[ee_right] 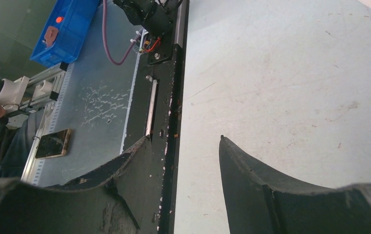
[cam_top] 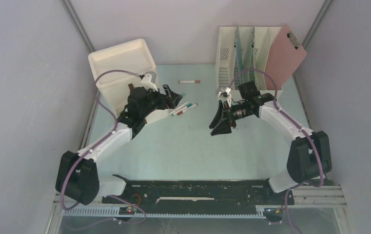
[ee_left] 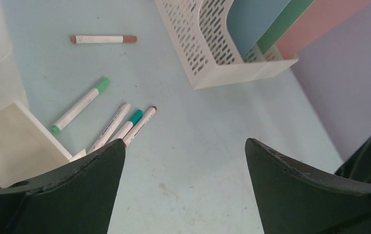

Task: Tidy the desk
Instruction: Place the stationery in the drawer, then pick up the stationery from the center of the board.

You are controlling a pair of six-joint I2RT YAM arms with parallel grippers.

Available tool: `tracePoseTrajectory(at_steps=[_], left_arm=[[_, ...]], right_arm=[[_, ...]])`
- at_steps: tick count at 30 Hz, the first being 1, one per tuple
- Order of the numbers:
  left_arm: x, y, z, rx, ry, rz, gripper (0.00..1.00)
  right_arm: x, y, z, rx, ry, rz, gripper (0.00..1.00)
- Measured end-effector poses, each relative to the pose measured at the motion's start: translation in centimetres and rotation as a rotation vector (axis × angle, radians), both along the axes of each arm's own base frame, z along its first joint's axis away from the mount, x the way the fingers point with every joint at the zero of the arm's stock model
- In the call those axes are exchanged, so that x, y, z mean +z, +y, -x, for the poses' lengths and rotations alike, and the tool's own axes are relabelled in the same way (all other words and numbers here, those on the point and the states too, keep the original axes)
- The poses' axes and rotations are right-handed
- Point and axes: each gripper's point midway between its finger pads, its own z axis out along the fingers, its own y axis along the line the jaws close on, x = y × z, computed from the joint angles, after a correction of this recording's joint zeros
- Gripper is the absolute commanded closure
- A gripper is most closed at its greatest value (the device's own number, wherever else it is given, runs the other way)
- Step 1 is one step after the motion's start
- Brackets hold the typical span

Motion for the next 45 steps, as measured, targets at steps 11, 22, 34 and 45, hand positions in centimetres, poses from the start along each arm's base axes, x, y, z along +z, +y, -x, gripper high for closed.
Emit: tracePoseTrajectory(at_steps=[11, 22, 34, 45], left_arm=[[-4.7, -4.0, -2.2, -0.037, 0.074, -0.471, 0.02], [-10.2, -5.5, -5.8, -0.151, 0.153, -0.895, 0.27], [-15.4, -5.4, -5.6, -0.287, 0.269, -1.045, 0.54], [-16.7, -6.7, -7.0, -0.33, 0.272, -1.066, 0.68]], right_arm=[[-0.2, -0.6, -0.7, -0.03, -0.003, 0.01, 0.39], [-0.3, -0.9, -1.0, -0.044, -0.006, 0.02, 0.4], [-0.4, -1.2, -1.3, -0.057, -0.006, 0.021, 0.4], [-0.4, -1.2, -1.3, -0.057, -0.006, 0.022, 0.39]])
